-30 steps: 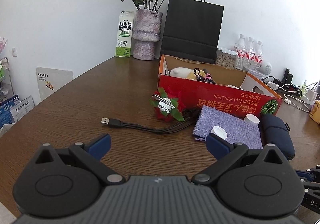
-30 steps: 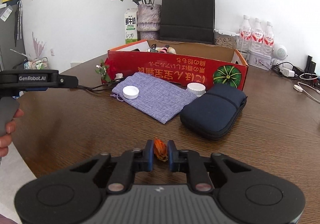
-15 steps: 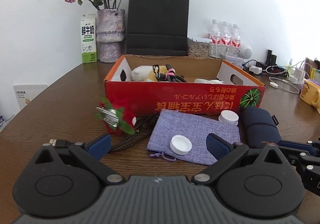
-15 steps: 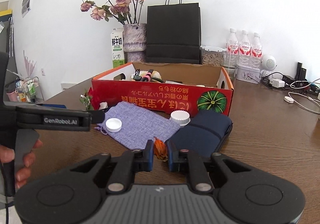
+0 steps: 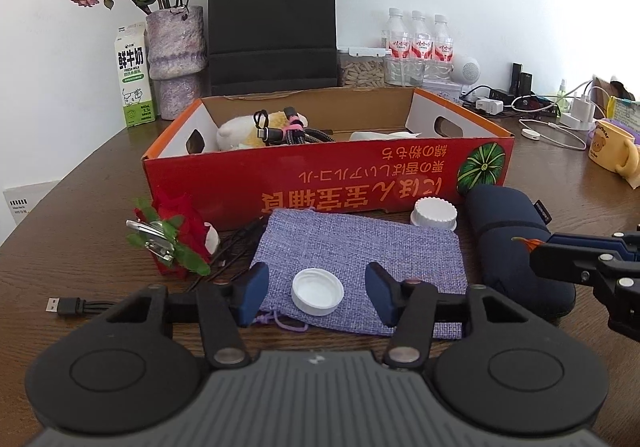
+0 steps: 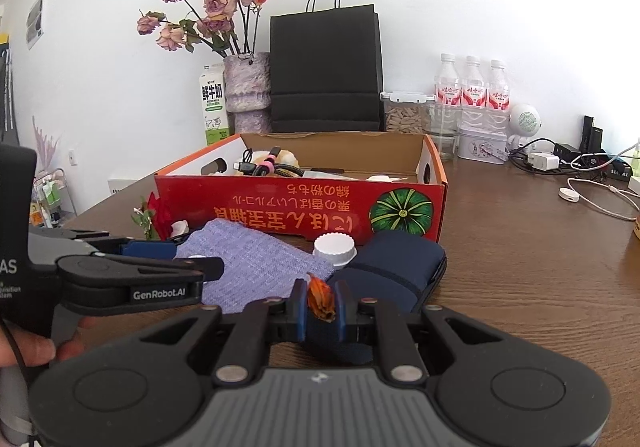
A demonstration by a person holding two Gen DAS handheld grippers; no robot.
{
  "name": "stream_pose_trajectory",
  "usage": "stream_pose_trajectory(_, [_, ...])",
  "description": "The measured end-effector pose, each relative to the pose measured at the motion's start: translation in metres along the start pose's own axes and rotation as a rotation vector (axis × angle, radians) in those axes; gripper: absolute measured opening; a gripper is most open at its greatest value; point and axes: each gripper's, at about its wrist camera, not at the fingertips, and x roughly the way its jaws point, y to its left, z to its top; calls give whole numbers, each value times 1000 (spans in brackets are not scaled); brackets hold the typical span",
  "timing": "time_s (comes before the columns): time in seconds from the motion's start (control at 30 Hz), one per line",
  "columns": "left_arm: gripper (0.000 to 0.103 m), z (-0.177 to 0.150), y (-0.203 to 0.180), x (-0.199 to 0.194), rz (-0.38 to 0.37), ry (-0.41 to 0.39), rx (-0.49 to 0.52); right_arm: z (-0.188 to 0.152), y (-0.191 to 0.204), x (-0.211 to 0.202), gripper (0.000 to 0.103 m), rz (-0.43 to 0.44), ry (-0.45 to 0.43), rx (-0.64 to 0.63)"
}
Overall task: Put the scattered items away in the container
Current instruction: 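Grasp the small orange item with the right tool while the left tool grasps a white bottle cap, then carry the orange item and white cap into the box and open both tools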
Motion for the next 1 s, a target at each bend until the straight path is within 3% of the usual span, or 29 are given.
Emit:
stream_pose_trajectory(0.2, [30, 0, 4, 8, -35, 57, -21, 1, -2, 2, 13, -5, -1, 7])
stream_pose_trajectory(0.6, [29, 8, 13, -10, -57, -10, -78, 7, -5, 3, 13, -9, -16, 10])
stream_pose_trajectory(1.0, [29, 74, 39, -24, -42, -191, -153, 70, 1, 24, 13, -26, -150, -11])
